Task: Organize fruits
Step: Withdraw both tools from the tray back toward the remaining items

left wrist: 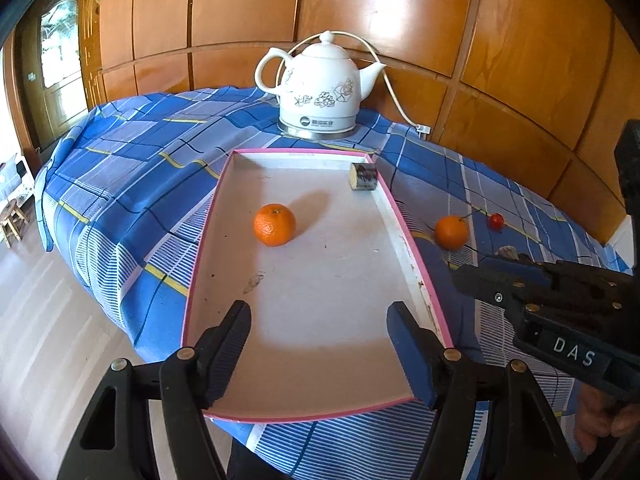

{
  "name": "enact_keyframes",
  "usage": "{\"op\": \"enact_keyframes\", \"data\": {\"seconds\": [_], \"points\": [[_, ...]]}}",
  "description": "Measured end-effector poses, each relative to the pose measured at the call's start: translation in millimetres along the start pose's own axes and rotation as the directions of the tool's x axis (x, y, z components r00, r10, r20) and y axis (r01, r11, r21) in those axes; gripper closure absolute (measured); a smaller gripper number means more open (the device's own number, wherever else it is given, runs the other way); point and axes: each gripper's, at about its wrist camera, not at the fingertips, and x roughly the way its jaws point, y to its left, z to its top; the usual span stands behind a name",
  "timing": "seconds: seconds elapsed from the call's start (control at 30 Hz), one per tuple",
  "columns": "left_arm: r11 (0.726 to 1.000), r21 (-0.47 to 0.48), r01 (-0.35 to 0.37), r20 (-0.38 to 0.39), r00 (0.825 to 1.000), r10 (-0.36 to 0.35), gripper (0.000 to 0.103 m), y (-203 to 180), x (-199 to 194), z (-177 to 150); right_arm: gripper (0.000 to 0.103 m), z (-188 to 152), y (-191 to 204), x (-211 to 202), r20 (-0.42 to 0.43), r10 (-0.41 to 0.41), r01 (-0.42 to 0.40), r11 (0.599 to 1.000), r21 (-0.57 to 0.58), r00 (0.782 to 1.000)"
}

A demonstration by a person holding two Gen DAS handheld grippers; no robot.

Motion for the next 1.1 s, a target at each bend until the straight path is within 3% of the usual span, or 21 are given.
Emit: {"op": "enact_keyframes", "data": {"seconds": [0.4,0.77,1.1], "points": [[1.0,0.004,-0.023,0.024,0.999,0.023,0.028,-4,-7,-2,0.072,-7,7,-8,0.032,-0.07,0.072,0.997,-0.036,0.997],[0.99,0.097,-0.101,0.152,0.985,0.086,0.026,-20,-29,5,0.07,-14,5,-29,0.091,-0.136,0.144,0.985,-0.093,0.987],[0.982,0.155,-0.108,0.178,0.981,0.08,0.026,-36,-33,5,0.07,-17,-13,-44,0.115,-0.18,0.19,0.978,-0.085,0.977]]}}
